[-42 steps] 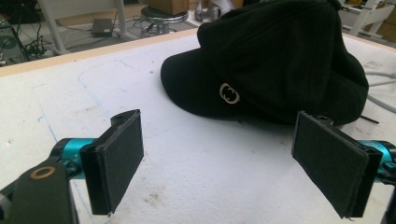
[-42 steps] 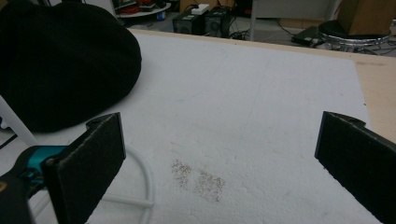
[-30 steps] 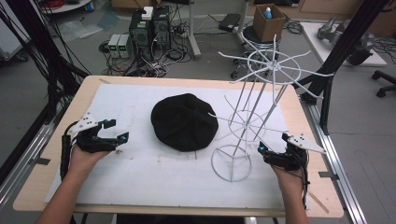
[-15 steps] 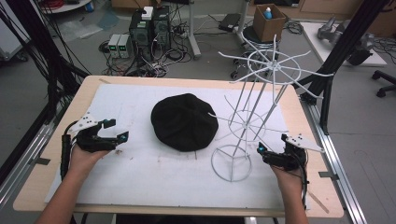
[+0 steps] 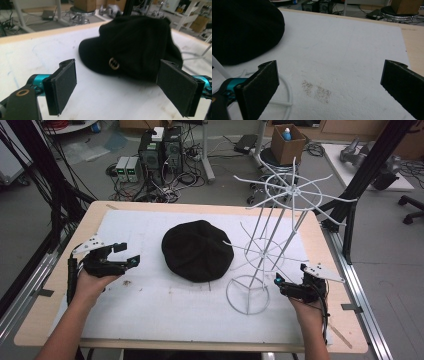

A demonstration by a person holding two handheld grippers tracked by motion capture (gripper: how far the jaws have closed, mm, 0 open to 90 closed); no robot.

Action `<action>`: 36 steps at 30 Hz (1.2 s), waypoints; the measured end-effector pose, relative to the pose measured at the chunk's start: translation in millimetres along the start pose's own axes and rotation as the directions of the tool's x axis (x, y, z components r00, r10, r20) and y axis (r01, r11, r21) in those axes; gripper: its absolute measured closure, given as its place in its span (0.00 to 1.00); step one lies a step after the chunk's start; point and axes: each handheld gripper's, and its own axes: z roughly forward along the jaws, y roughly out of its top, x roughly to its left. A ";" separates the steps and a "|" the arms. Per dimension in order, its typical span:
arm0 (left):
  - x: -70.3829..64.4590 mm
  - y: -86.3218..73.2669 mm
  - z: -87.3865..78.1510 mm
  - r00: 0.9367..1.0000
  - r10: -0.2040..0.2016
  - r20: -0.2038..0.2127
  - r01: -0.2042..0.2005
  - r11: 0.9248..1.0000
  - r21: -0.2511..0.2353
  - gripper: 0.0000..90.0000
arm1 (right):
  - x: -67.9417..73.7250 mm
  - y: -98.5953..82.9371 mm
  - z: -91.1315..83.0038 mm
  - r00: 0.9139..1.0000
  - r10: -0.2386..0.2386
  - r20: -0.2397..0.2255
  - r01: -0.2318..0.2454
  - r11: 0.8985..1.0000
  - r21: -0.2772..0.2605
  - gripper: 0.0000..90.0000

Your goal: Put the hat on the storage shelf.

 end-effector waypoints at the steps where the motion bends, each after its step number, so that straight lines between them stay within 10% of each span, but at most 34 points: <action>1: -1.2 2.8 1.5 1.000 0.002 0.004 -0.002 1.000 -0.002 0.19 | -0.8 0.1 0.1 1.000 -0.002 0.002 0.002 1.000 -0.005 0.01; 12: -29.0 48.4 38.4 0.993 0.103 0.064 -0.104 0.995 0.015 0.19 | -1.5 -0.2 3.9 1.000 -0.002 -0.004 0.002 1.000 0.004 0.01; 20: -52.8 83.1 72.7 0.974 0.188 0.128 -0.193 0.981 0.024 0.19 | -1.4 -0.4 4.2 1.000 -0.002 -0.003 0.002 1.000 0.008 0.01; 36: -79.3 109.7 133.7 0.940 0.220 0.260 -0.249 0.965 0.085 0.19 | -2.8 -0.9 8.2 1.000 0.007 -0.015 -0.006 1.000 0.015 0.01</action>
